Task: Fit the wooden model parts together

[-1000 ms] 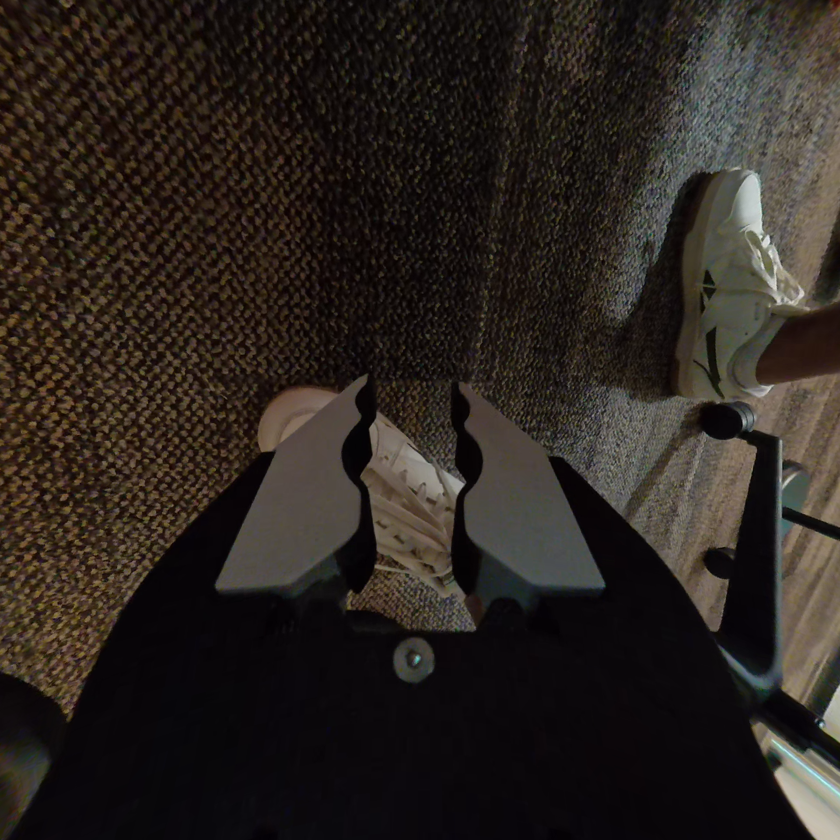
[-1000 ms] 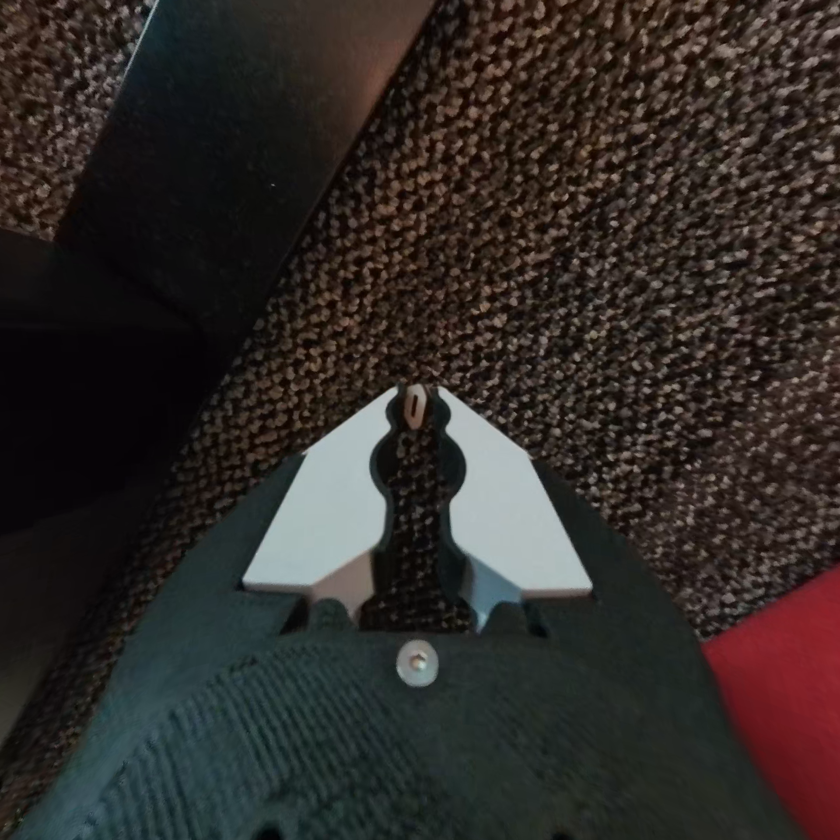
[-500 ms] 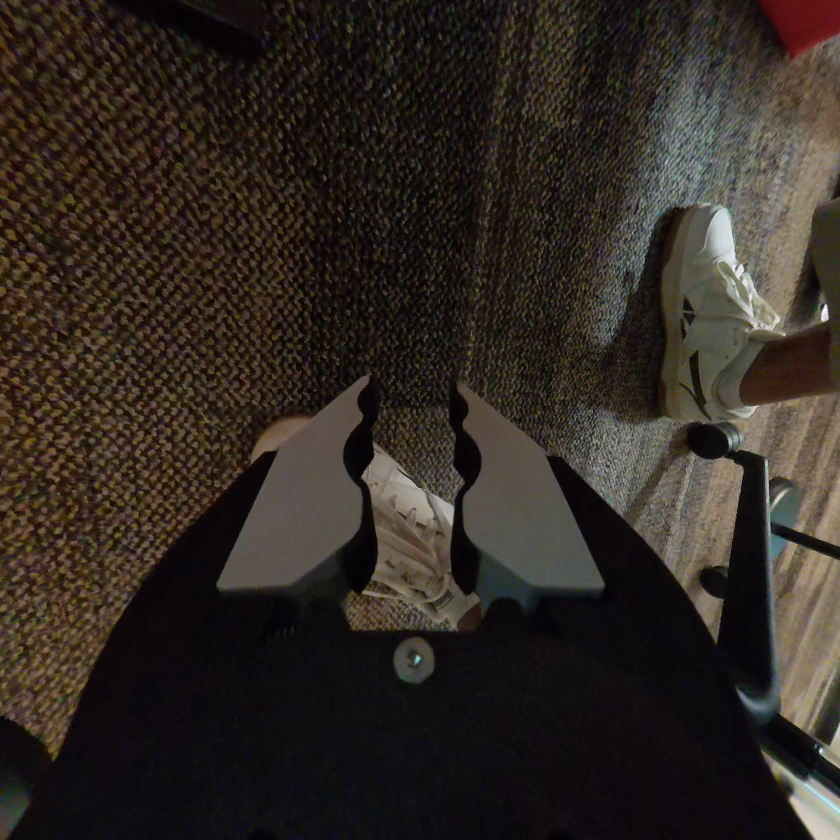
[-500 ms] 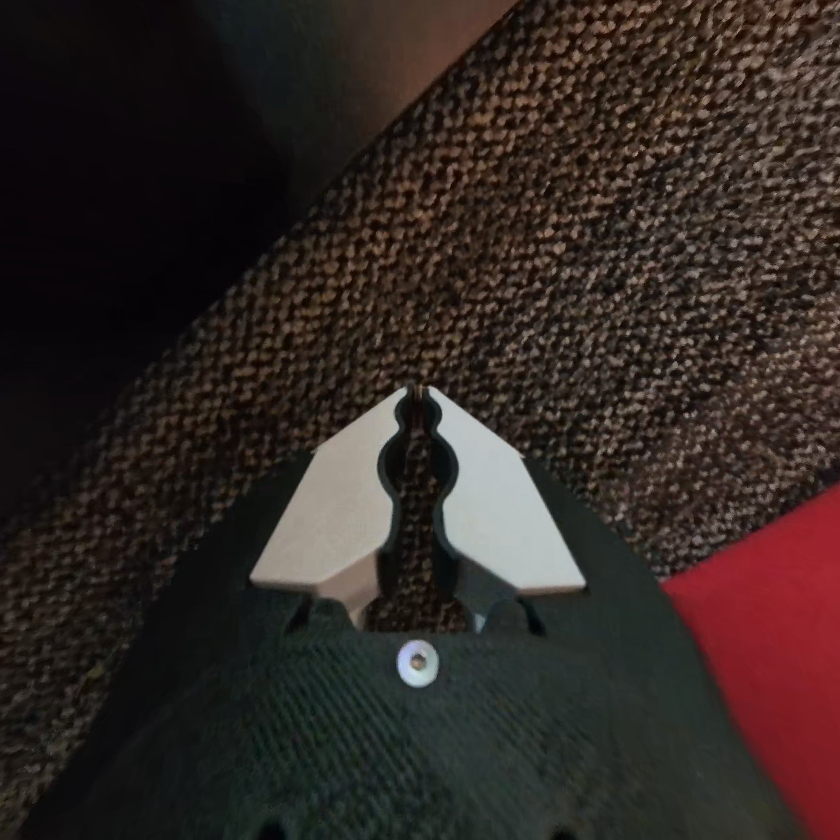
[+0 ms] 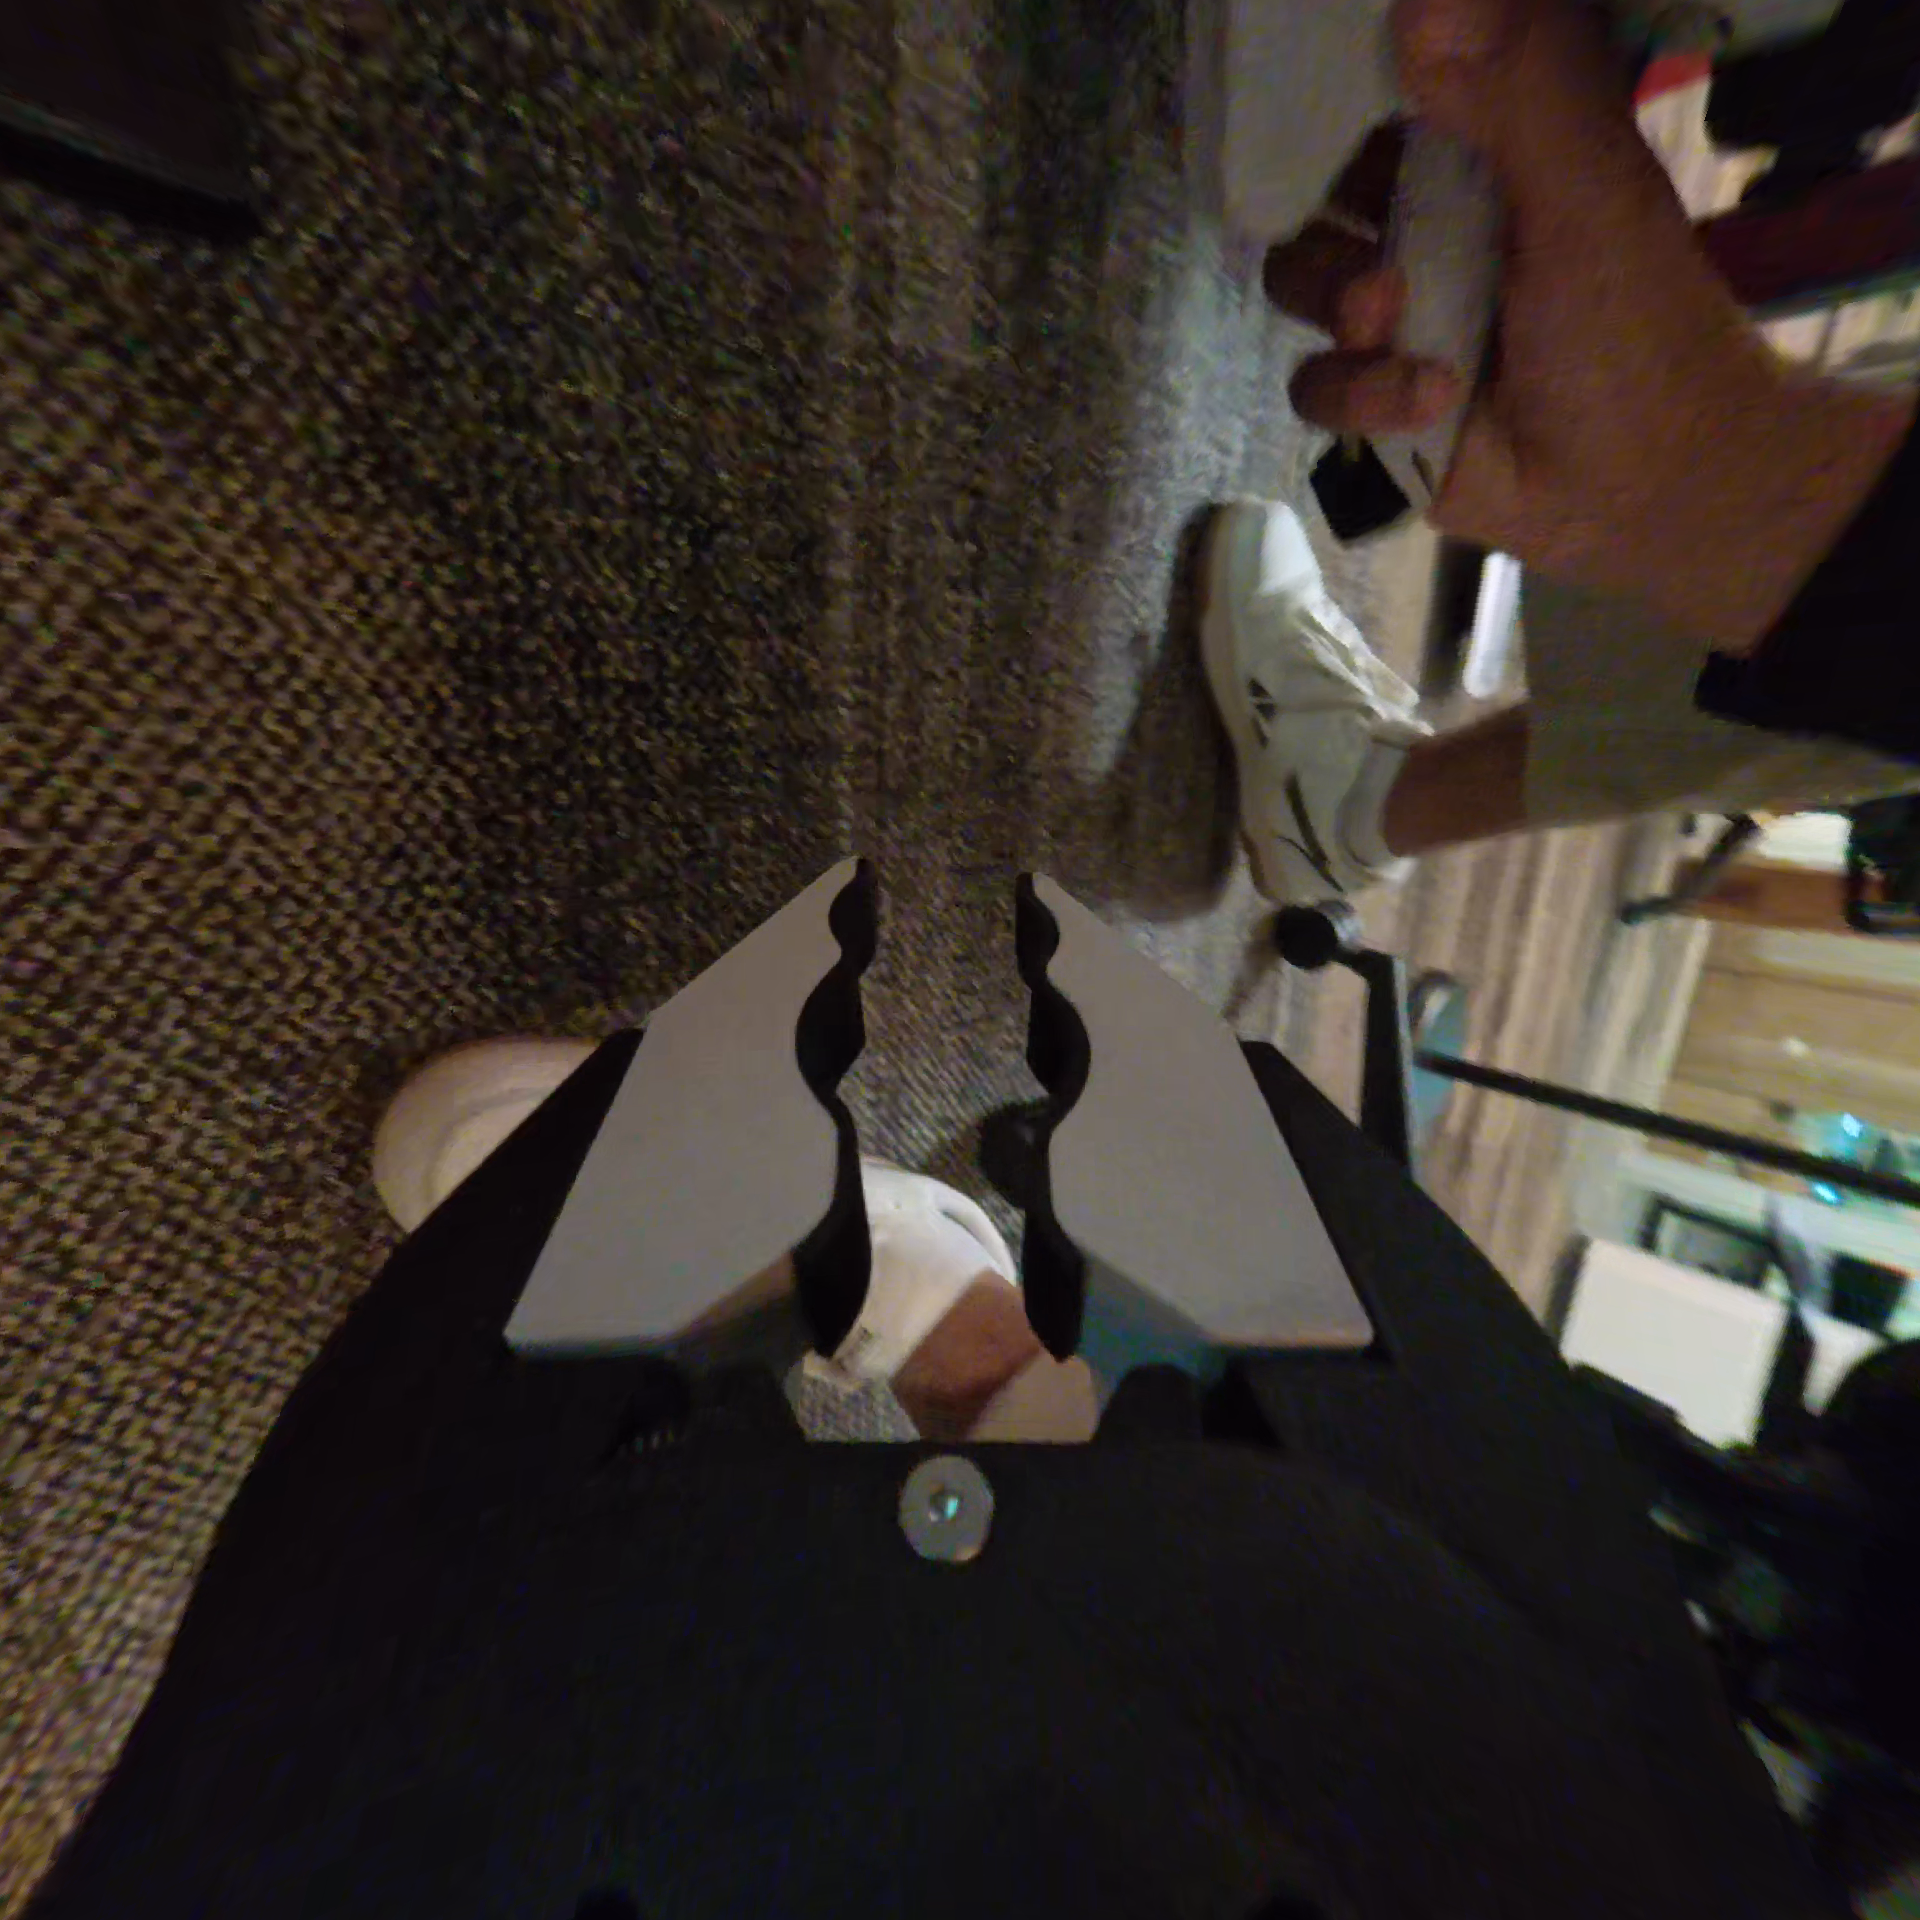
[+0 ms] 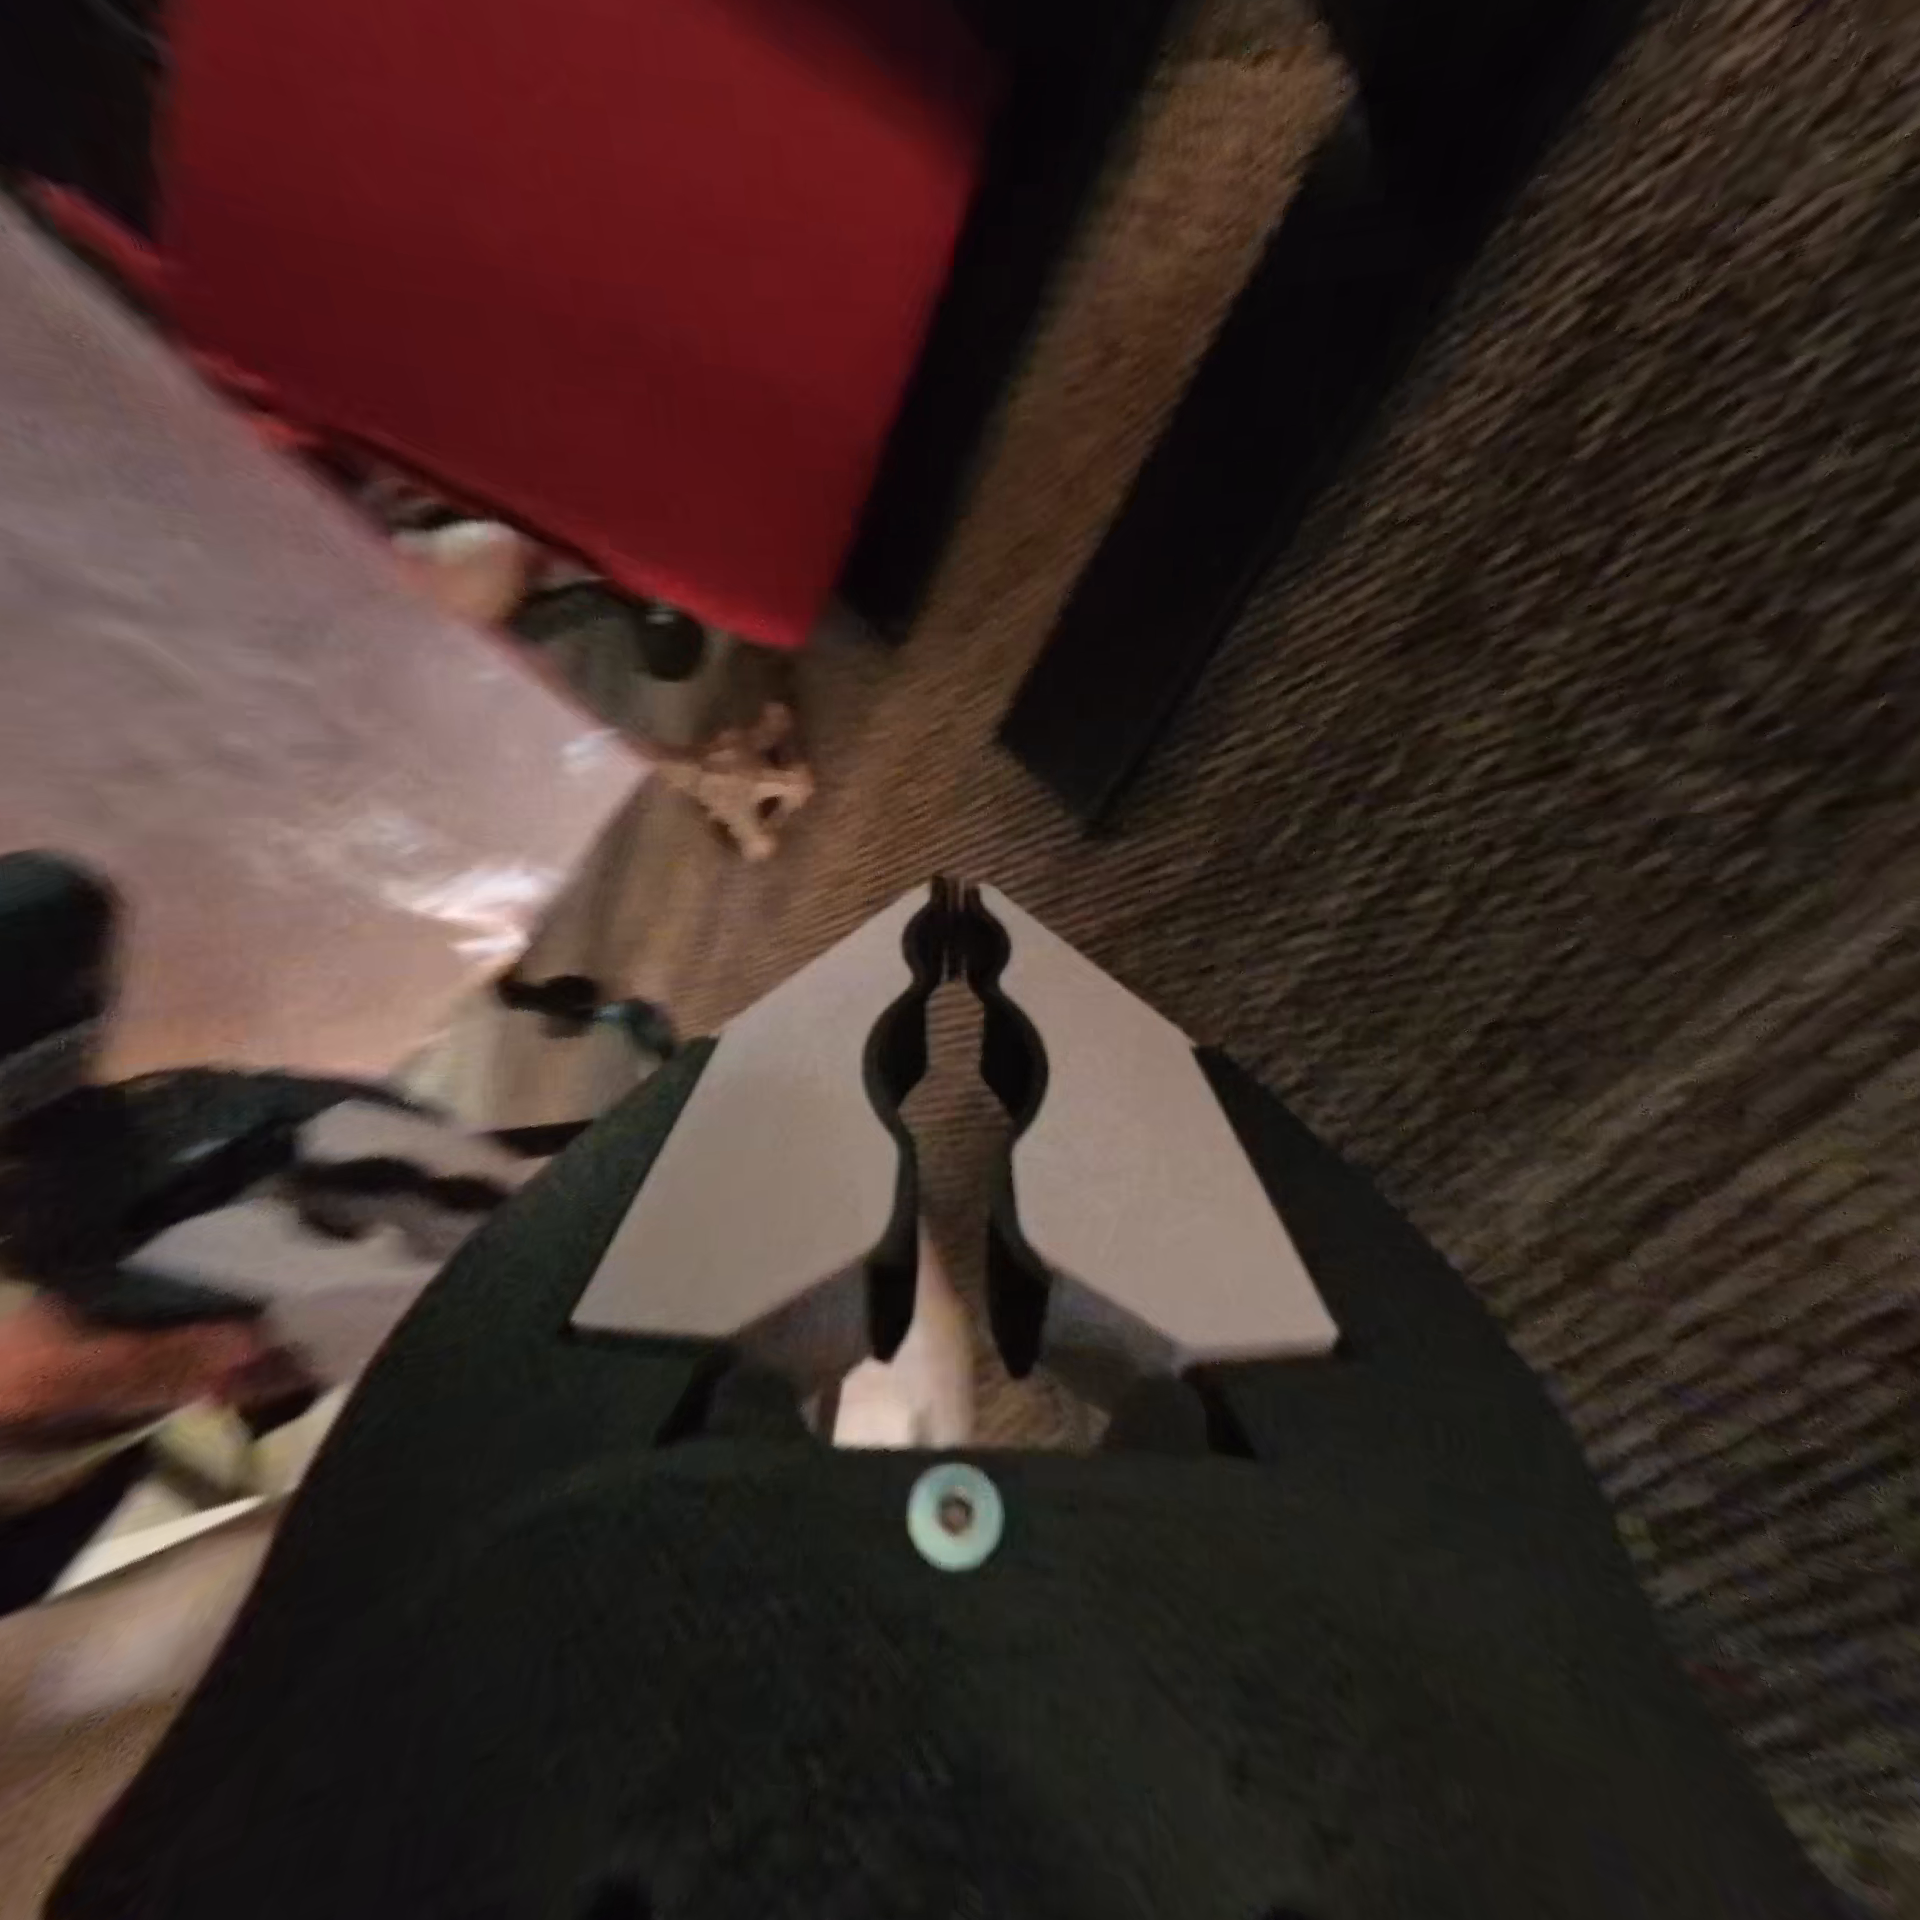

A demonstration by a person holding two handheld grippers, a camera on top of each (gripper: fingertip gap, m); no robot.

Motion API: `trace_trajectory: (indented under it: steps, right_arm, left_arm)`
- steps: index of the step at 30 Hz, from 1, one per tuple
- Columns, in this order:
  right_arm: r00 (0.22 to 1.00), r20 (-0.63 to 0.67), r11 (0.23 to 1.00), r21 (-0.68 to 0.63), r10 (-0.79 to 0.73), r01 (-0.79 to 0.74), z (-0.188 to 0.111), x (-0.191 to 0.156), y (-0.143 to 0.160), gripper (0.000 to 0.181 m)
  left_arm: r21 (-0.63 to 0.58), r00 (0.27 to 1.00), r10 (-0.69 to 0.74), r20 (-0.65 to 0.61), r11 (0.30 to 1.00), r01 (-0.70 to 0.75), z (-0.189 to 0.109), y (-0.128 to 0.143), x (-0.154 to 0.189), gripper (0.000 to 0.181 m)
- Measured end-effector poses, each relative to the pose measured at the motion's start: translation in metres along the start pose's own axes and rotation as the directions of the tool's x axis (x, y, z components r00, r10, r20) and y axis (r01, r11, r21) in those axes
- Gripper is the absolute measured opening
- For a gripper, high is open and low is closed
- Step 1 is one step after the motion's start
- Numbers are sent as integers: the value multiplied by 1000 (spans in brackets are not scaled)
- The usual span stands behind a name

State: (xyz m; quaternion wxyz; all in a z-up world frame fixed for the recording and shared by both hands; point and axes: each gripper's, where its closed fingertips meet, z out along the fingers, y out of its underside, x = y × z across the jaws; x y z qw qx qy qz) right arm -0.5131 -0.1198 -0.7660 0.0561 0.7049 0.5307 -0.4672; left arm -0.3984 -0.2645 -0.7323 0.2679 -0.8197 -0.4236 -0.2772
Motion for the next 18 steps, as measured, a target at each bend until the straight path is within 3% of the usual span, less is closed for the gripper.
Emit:
trace_trajectory:
  steps: [1,5,7,8,10,11,12,18]
  right_arm:
    - [998,42,999,4,42,-43,-15,-22,9,2]
    - [986,146,997,-34,80,-76,-77,-109,43,2]
    - [983,168,996,-68,67,-56,-113,-146,63,1]
    - [983,174,995,-96,53,-37,-131,-163,77,1]
    - [982,189,986,-165,1,31,-171,-199,111,1]
    - [980,191,979,-186,-47,84,-192,-215,126,1]
    - [975,196,970,-196,-105,144,-215,-232,138,1]
    - [902,243,909,-133,-356,395,-345,-325,166,2]
  left_arm:
    - [-14,1000,-4,-24,1000,3,-4,1,9,27]
    - [-23,992,-58,-115,998,56,-18,4,52,27]
    - [-39,949,-161,-272,987,156,-22,5,87,27]
    - [-73,882,-265,-389,964,257,-26,4,107,27]
    - [-172,677,-430,-597,893,416,-41,-2,145,27]
    - [-204,597,-464,-654,869,452,-49,-4,159,26]
    - [-215,571,-476,-669,859,464,-55,-3,168,23]
    - [-171,745,-360,-562,931,322,-82,-2,232,22]
